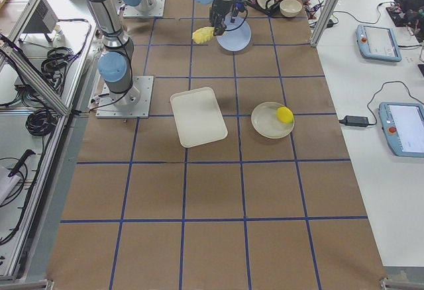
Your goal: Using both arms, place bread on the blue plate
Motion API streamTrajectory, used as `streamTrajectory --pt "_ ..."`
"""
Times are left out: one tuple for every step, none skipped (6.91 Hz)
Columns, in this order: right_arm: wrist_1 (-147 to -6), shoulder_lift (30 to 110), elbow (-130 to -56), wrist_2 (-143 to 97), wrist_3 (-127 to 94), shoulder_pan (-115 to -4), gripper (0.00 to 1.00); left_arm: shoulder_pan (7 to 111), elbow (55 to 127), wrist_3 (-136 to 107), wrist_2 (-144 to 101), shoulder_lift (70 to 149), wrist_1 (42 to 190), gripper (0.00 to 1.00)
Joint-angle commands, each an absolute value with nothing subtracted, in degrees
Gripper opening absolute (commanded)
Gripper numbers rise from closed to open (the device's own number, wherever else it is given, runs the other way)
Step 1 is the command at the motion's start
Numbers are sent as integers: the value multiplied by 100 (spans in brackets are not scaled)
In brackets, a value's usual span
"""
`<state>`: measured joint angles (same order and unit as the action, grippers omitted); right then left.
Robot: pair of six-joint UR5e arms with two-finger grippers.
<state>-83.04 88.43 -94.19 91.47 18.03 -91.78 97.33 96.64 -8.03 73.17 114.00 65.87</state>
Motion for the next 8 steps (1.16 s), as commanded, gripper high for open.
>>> streamTrajectory --pt "-8802 8773 -9430 9115 1714 -9263 17 9590 9668 -985 7452 11251 6679 100" --pt "-8911 8528 -9405 9114 1775 -9333 17 9476 9572 -984 7740 11154 6758 100" --pt "-9304 8317 -9361 9097 1741 -9534 17 9379 9449 -950 8143 10770 7307 100" --pt "-9699 8001 -9352 9088 1592 -9893 17 9361 9344 -679 8539 10375 7852 100" --pt "-10095 7676 -9317 9079 1260 -10175 17 9352 9169 -372 9004 10049 8423 100" --pt "-10621 7212 -9299 9079 796 -10517 17 9343 8880 -134 9244 9872 8986 100" --pt "-11131 6859 -9247 9088 513 -10877 18 9343 8538 -54 9411 9861 9574 100" --pt "-11136 6551 -8968 9070 110 -11046 18 9230 8186 121 9404 9853 9745 100"
